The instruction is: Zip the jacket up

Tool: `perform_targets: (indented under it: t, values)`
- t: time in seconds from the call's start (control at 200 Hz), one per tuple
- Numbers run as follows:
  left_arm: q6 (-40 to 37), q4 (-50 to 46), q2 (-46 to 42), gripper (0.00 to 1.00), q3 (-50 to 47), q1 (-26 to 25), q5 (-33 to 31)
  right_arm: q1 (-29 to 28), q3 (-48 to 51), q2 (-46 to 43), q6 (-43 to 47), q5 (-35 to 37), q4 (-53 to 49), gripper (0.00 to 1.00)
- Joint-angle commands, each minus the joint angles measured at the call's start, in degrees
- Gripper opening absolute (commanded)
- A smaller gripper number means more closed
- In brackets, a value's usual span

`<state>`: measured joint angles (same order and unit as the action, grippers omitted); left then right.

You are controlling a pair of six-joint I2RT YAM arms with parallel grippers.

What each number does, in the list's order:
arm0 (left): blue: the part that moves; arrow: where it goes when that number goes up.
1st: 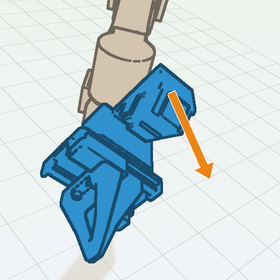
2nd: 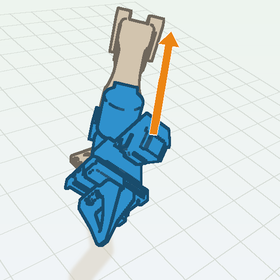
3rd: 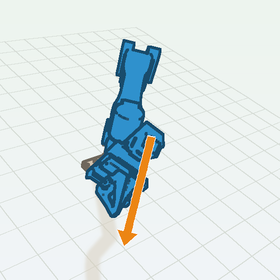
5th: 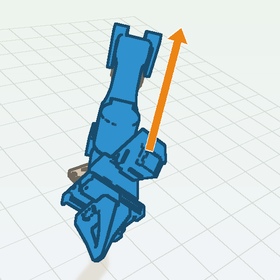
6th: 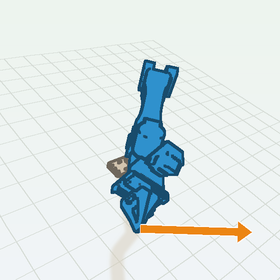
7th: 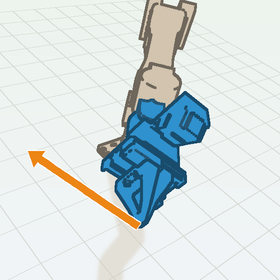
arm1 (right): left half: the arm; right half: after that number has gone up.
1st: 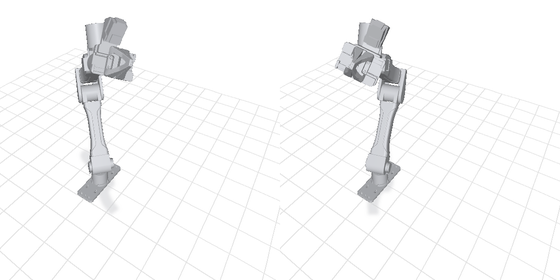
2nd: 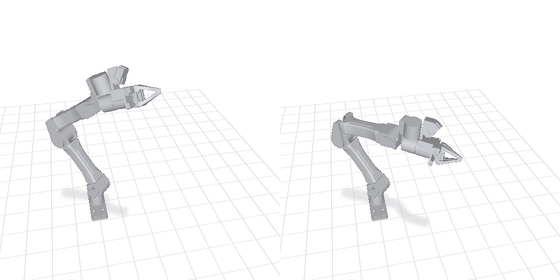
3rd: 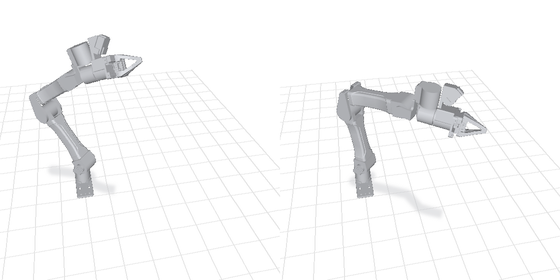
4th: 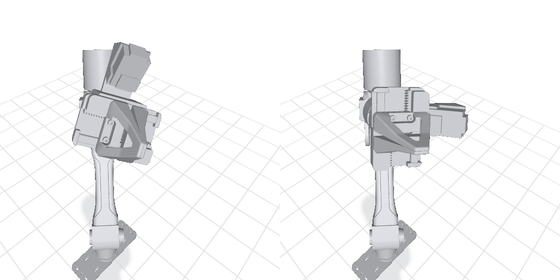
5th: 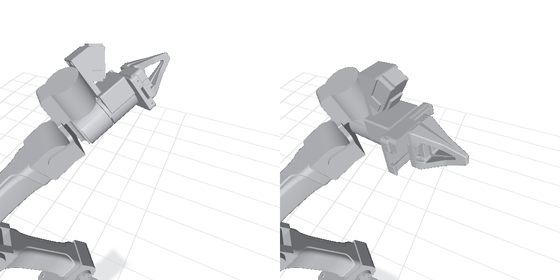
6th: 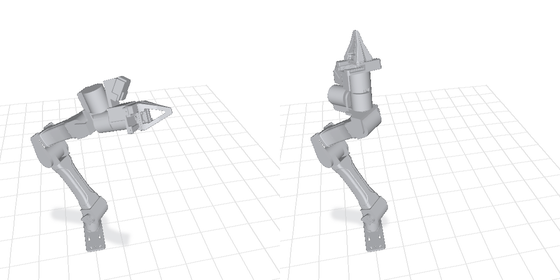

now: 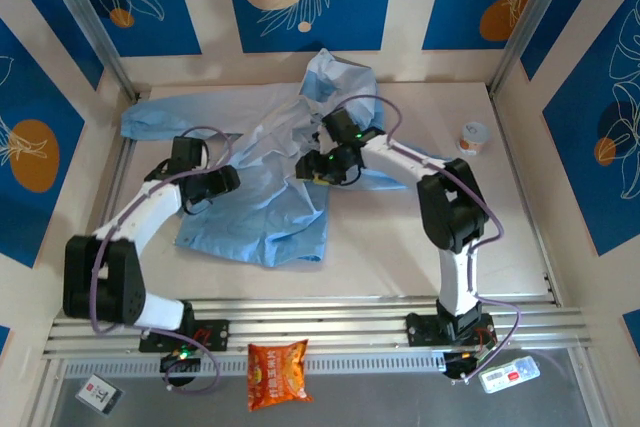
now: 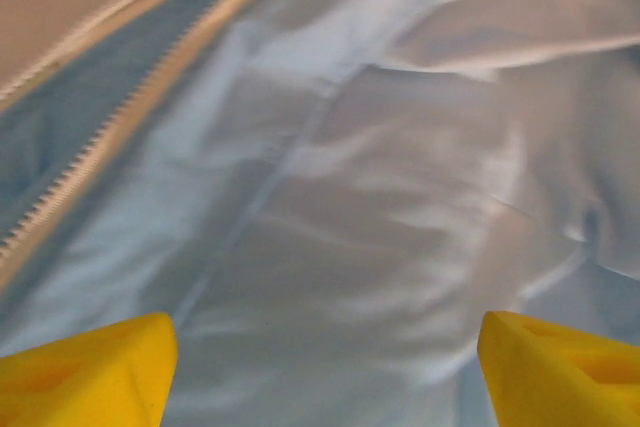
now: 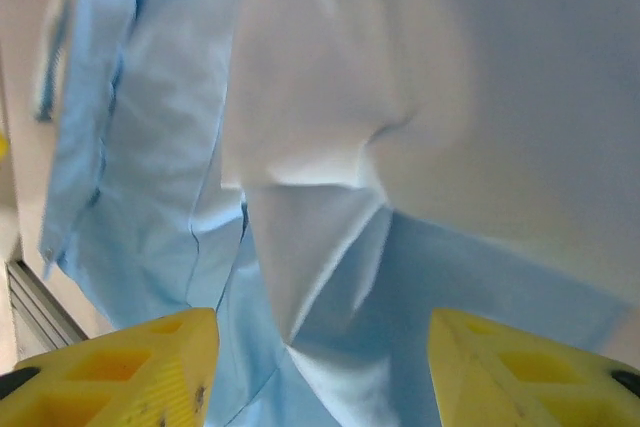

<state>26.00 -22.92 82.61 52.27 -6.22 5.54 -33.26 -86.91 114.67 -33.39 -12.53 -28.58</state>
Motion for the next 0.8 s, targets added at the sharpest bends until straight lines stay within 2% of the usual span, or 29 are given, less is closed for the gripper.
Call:
perform_targets:
  t: [0.0,0.095,0.16,0.245,0.335,0.44,0.505,0.6,0.69,0.795]
  values:
    - [-0.6,-1.6,4.4,0.76,0.2,1.1,2.6,-0.7,-0.2,2.3,-2.3,-1.8,0.9,0.54]
    - [3.4,2.2,4.8,0.71,-5.2,0.0,7.3,0.3,-4.2,6.2,-1.7,-3.2,-1.2,0.46]
    - [5.4,4.1,3.2,0.7,-9.3,-3.1,6.9,0.7,-8.6,9.0,0.8,-2.7,-4.5,0.38]
    - [8.2,4.4,0.8,0.69,-12.9,-9.2,4.6,1.5,-13.2,11.8,3.5,-1.5,-7.1,0.27]
    - [12.9,6.2,-1.3,0.68,-15.3,-18.1,2.0,3.3,-18.1,14.4,4.6,-1.9,-8.7,0.18]
    - [17.8,9.9,-1.5,0.68,-15.3,-27.3,0.0,5.5,-23.7,16.4,5.5,-0.8,-11.7,0.15]
    - [19.0,10.6,-0.8,0.68,-13.4,-30.6,-0.4,6.7,-25.2,16.2,5.9,-0.3,-12.6,0.15]
    - [16.9,7.6,-1.2,0.7,-9.0,-31.6,-0.3,7.7,-24.6,14.3,6.7,1.5,-13.6,0.15]
    - [12.1,1.0,-4.5,0.74,-4.3,-30.8,-4.2,8.5,-20.2,10.9,7.1,2.8,-12.8,0.15]
    - [7.6,-5.7,-8.5,0.8,-0.9,-24.0,-5.5,9.6,-13.4,6.7,7.2,3.6,-10.7,0.15]
